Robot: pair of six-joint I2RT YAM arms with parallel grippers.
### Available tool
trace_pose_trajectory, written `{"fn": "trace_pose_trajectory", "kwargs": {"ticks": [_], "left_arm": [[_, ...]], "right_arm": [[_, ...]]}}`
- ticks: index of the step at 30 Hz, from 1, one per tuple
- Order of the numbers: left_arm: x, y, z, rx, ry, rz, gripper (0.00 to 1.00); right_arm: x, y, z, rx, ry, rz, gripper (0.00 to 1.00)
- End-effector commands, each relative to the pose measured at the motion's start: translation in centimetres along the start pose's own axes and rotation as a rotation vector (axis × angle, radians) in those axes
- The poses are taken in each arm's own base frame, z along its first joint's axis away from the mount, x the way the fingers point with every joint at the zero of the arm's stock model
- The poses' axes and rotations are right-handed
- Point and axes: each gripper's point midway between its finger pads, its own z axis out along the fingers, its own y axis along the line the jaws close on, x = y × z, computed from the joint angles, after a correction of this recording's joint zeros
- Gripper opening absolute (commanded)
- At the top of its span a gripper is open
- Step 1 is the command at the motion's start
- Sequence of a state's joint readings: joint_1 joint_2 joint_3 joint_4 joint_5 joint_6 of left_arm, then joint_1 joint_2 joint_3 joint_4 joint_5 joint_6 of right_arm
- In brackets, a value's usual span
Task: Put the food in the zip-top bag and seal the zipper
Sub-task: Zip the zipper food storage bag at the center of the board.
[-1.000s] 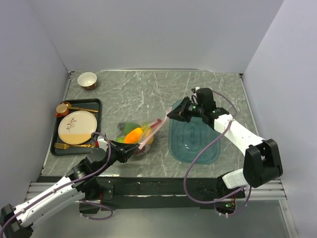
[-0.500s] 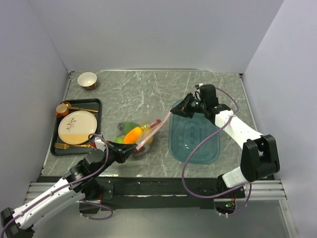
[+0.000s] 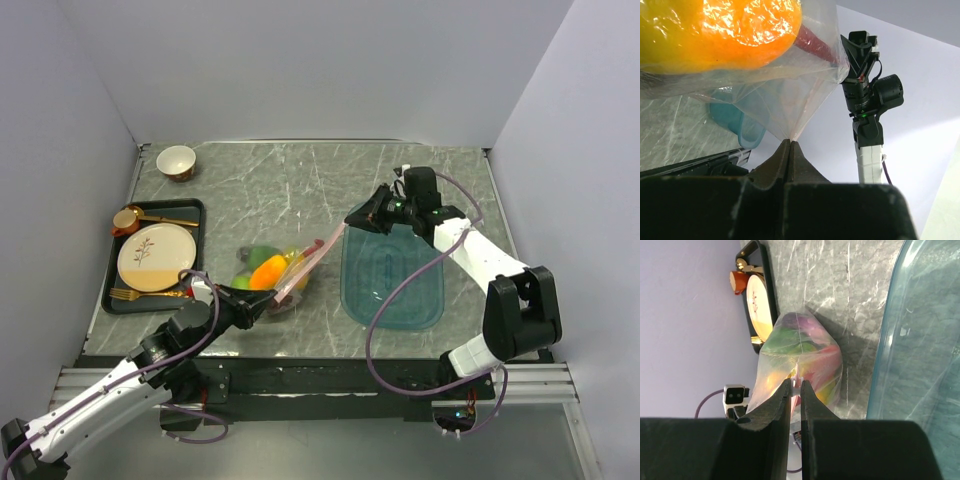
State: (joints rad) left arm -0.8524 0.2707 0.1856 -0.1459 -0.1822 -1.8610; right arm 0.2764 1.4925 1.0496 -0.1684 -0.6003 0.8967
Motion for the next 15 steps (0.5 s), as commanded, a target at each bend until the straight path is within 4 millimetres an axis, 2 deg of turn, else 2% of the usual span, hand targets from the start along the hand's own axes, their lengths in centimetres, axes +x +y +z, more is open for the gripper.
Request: {"fn": "trace_pose_trajectory", "kwargs": {"ticks": [1, 2, 4, 5, 6, 7, 8, 9, 10, 11, 12, 14, 15], "left_arm": [[0.5, -2.0, -0.3, 0.05, 0.009, 0.041, 0.01], [0.8, -2.5, 0.0, 0.062, 0.018, 0.055, 0.02], [1.6, -3.5, 0.1, 0.093, 0.042, 0.117, 0.17], [2.2, -2.7, 0.7, 0.053, 0.072, 0.152, 0.23], [3.2, -4.7, 0.7, 0.114, 0.1, 0.202, 0.36], [3.8, -5.1, 0.9, 0.114, 0.126, 0.236, 0.43], [4.6, -4.1, 1.8, 0.064, 0.166, 0.312, 0.48], [5.6, -6.0, 1.9, 0.086, 0.188, 0.347, 0.58], [6.0, -6.2, 2.3, 0.074, 0.203, 0.389, 0.62], [6.6, -5.2, 3.3, 0.024, 0.237, 0.46, 0.66], [7.3, -6.9, 3.4, 0.041, 0.249, 0.49, 0.67], [7.4, -7.1, 4.2, 0.021, 0.234, 0.559, 0.7], [7.8, -8.4, 4.1, 0.048, 0.23, 0.574, 0.71]], "right_arm": [[-3.5, 1.5, -0.4, -0.072, -0.106, -0.06, 0.05], [-3.5, 1.5, -0.4, -0.068, -0.103, -0.069, 0.07], [-3.3, 0.5, -0.3, -0.017, -0.093, -0.082, 0.11], [-3.6, 0.5, -0.4, 0.0, -0.101, -0.097, 0.13], [-3.4, -0.6, -0.4, 0.053, -0.091, -0.103, 0.15], [-3.9, -1.2, -0.5, 0.093, -0.116, -0.115, 0.15], [-4.4, -1.5, -0.7, 0.119, -0.135, -0.124, 0.16], [-4.4, -1.9, -1.1, 0.148, -0.139, -0.138, 0.17], [-5.1, -2.4, -1.5, 0.182, -0.173, -0.145, 0.17], [-5.4, -2.4, -1.9, 0.196, -0.191, -0.163, 0.22], [-5.4, -2.7, -2.3, 0.22, -0.197, -0.166, 0.31], [-6.2, -2.6, -3.0, 0.244, -0.233, -0.202, 0.45], [-6.1, -2.9, -3.3, 0.266, -0.231, -0.204, 0.55]]}}
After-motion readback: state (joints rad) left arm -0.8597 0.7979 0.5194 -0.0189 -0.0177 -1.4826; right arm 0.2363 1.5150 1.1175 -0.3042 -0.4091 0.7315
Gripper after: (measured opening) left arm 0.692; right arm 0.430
